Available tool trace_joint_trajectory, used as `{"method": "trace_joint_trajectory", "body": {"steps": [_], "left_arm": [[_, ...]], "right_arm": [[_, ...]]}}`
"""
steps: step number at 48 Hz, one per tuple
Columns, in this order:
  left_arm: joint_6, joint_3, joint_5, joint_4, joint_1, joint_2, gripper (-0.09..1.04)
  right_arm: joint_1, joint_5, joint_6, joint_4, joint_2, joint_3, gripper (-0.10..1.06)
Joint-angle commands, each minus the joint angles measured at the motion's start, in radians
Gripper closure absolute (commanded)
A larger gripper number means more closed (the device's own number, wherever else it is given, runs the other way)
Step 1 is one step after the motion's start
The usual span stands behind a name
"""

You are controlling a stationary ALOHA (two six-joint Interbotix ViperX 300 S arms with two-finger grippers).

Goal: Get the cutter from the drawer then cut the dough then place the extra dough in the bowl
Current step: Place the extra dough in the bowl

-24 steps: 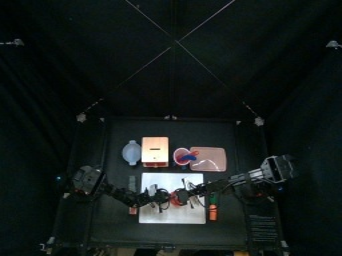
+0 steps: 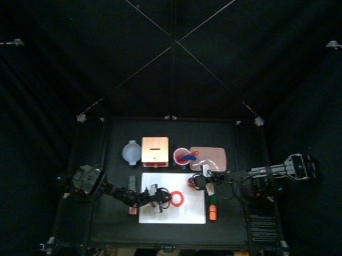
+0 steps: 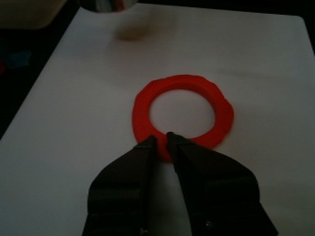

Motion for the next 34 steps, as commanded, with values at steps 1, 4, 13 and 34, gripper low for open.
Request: {"method": "trace_joint_trajectory", "body": {"steps": [1, 4, 13, 34], "left_arm": [[0.003, -0.006, -0.009, 0.003, 0.011, -0.040, 0.27], [0.003, -0.006, -0.009, 0.003, 0.011, -0.043, 0.24], [0.000, -0.008, -0.009, 0.000, 0.011, -0.043, 0.15], [0.002, 0.021, -0.025, -0.002, 0.014, -0.106, 0.12]], "right_arm": [[-0.005, -0.041, 0.002, 0.000, 0.031, 0.003, 0.56], [-0.003, -0.041, 0.002, 0.003, 0.054, 0.003, 0.53], [0.000, -0.040, 0.005, 0.008, 0.091, -0.017, 0.37], [0.002, 0.005, 0.006, 0.025, -0.011, -0.077, 0.21]]}}
